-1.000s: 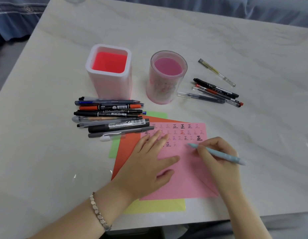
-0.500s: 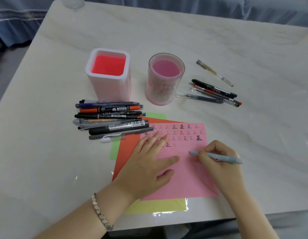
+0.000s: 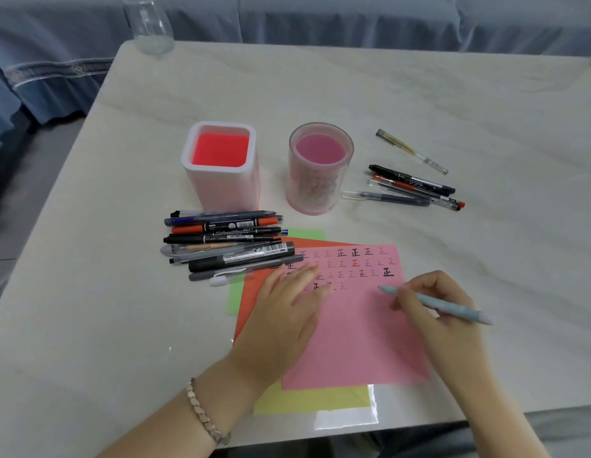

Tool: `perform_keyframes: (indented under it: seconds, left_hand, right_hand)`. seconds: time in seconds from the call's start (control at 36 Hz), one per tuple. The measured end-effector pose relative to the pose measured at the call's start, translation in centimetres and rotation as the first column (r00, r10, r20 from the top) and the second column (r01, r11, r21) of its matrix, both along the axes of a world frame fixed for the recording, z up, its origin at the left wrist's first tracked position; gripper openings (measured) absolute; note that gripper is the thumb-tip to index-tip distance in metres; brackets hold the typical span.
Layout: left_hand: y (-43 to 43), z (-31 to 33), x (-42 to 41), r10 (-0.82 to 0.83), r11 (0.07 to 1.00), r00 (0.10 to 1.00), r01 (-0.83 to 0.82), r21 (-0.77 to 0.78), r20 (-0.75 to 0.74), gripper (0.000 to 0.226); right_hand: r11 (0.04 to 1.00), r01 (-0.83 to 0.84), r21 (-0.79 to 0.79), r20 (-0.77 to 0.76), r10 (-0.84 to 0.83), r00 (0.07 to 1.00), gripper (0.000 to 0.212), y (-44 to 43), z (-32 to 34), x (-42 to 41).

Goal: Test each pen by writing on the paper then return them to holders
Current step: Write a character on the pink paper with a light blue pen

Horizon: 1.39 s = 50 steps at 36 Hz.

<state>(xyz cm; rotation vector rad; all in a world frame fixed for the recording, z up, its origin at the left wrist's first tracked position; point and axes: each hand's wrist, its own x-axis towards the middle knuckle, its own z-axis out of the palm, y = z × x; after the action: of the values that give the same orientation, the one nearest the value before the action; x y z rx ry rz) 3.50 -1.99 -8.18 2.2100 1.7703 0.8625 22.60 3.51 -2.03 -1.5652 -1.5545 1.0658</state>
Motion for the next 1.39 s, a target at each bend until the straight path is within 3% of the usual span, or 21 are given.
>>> perform_keyframes:
  seconds: [0.08, 0.19, 0.31, 0.39, 0.5, 0.56, 0.61, 0.69, 0.78, 1.03, 1.39]
  left_hand:
    - [-0.4, 0.8, -1.6, 0.161, 0.982, 0.986, -0.164, 0.097, 0.03, 0.026]
    - [-1.1, 2.0, -4.7, 0.344, 0.934, 0.939, -0.341, 0.109, -0.014, 0.02]
    - [-1.7, 2.1, -7.2, 0.315, 0.949, 0.942, -0.313, 0.032, -0.116, 0.016]
    - [-1.8, 1.7, -7.9, 0.299, 0.951, 0.923, -0.309, -0.003, -0.244, 0.025]
    - [-2.0, 1.3, -7.8, 0.304, 0.947, 0.908, -0.321, -0.011, -0.287, 0.031]
    - [-2.2, 1.5, -7.5, 0.316, 0.94, 0.93, -0.334, -0.07, -0.19, 0.029]
    - [-2.3, 2.7, -6.8, 0.353, 0.923, 0.933, -0.335, -0.188, 0.072, 0.019]
    - [-2.5, 5.2, -5.8, 0.4, 0.907, 0.815, -0.284, -0.312, 0.419, 0.008]
    - [-2.7, 7.2, -5.3, 0.387, 0.92, 0.718, -0.258, -0.295, 0.579, 0.003]
    - [-3.0, 8.7, -5.3, 0.326, 0.945, 0.727, -0.248, -0.211, 0.605, 0.011]
    - [-3.0, 9.2, -4.8, 0.147, 0.989, 0.87, -0.125, -0.077, 0.47, 0.014]
  right_hand:
    - [1.0, -0.017, -0.004, -0.073, 0.016, 0.997, 0.02, -0.4, 0.0, -1.3]
    - [0.995, -0.069, -0.071, -0.143, 0.058, 0.988, 0.022, -0.9, 0.0, -3.1]
    - [0.986, -0.132, -0.1, -0.157, 0.115, 0.981, 0.017, -1.2, 0.2, -4.5]
    - [0.983, -0.148, -0.111, -0.177, 0.127, 0.976, 0.015, -1.5, 0.6, -5.4]
    - [0.979, -0.167, -0.119, -0.208, 0.14, 0.968, 0.012, -2.0, 1.1, -6.4]
    - [0.979, -0.169, -0.112, -0.236, 0.139, 0.962, 0.01, -2.1, 1.3, -6.7]
    - [0.981, -0.154, -0.118, -0.286, 0.115, 0.951, 0.007, -2.0, 1.6, -6.9]
    - [0.978, -0.116, -0.174, -0.467, 0.022, 0.884, 0.023, -2.0, 3.0, -7.6]
    - [0.976, -0.12, -0.184, -0.577, -0.008, 0.817, 0.036, -1.9, 4.7, -8.4]
    - [0.979, -0.147, -0.138, -0.58, 0.041, 0.814, 0.04, -1.9, 6.5, -9.2]
    - [0.957, -0.258, -0.133, -0.486, 0.163, 0.858, 0.031, -2.4, 5.7, -10.7]
